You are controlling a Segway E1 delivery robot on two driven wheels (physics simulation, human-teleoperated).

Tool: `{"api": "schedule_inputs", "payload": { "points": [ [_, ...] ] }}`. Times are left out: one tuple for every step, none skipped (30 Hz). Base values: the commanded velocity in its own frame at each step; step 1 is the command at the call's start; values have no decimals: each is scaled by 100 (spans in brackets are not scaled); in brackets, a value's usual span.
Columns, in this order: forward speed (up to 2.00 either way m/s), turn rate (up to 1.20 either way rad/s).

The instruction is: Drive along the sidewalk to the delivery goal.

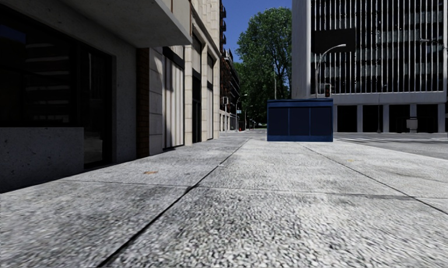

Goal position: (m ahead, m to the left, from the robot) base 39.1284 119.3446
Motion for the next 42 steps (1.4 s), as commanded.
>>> {"api": "schedule_inputs", "payload": {
  "points": [
    [200, 0],
    [200, 0],
    [200, 0],
    [200, 0],
    [200, 0],
    [200, 0],
    [200, 0],
    [200, 0],
    [200, 0],
    [200, 0],
    [200, 0],
    [200, 0],
    [200, 0],
    [200, 0],
    [200, 0],
    [200, 0],
    [200, 3],
    [200, 3],
    [200, 17],
    [200, 22],
    [200, 20],
    [200, 4],
    [200, 4],
    [200, 0],
    [200, 0],
    [200, 0],
    [200, 0],
    [200, 0],
    [200, 0],
    [200, 0],
    [200, 0],
    [200, 0],
    [200, 0],
    [200, 0],
    [200, 0],
    [200, 0],
    [200, 0],
    [200, 0],
    [200, 0],
    [200, 0],
    [200, 0],
    [200, 0]
  ]
}}
